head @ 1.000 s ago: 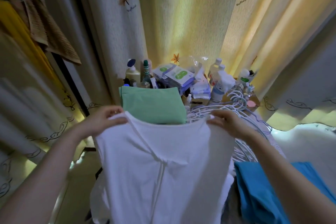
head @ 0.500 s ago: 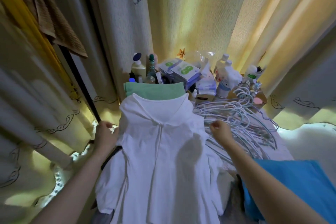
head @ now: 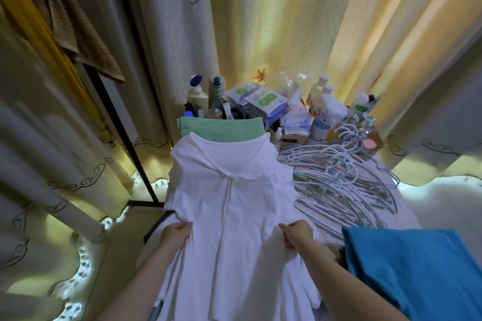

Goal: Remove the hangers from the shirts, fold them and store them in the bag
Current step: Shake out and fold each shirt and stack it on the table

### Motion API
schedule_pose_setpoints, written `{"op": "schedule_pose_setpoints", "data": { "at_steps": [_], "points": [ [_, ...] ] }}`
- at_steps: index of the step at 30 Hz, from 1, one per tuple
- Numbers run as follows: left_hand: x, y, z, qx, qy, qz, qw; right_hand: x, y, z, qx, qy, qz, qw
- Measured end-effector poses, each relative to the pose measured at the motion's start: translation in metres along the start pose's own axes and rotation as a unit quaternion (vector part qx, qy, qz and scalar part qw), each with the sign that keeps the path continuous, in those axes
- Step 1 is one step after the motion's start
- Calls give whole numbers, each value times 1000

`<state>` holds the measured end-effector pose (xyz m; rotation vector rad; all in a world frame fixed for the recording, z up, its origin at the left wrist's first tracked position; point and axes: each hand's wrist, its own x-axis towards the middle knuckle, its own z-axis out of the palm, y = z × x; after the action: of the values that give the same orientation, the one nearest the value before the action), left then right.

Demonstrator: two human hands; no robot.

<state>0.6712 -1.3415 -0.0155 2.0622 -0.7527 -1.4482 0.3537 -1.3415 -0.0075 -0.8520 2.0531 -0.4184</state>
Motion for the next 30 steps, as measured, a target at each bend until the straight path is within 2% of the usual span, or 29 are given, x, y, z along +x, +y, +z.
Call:
{"op": "schedule_pose_setpoints", "data": {
  "at_steps": [3,6,8,14,16,19,22,24,26,30],
  "points": [
    [1,-3,7,-70,29,-39,996,-1,-1,2,-10,2,-3,1000],
    [1,-6,4,-203,17,-77,976,0,-1,0,-1,5,21,1000],
    [0,-6,1,-245,-3,-87,965,2,1,-1,15,3,36,999],
    [0,1,2,-175,-30,-105,978,3,-4,-2,33,-11,47,998],
    [0,2,-3,-172,-42,-107,978,2,-6,-7,83,-22,52,995],
    [2,3,-16,-153,-54,-87,983,-2,-8,-22,214,-47,72,973],
    [2,6,-29,-156,-72,-63,983,-11,-10,-41,334,-96,101,932],
    [-4,12,-33,-176,-124,-54,975,-20,-13,-53,319,-150,108,930],
    [-12,21,-36,-203,-155,-38,966,-26,-16,-63,281,-168,84,941],
    [-25,50,-47,-269,-124,46,954,-29,-31,-88,270,-91,-31,958]
  ]
}}
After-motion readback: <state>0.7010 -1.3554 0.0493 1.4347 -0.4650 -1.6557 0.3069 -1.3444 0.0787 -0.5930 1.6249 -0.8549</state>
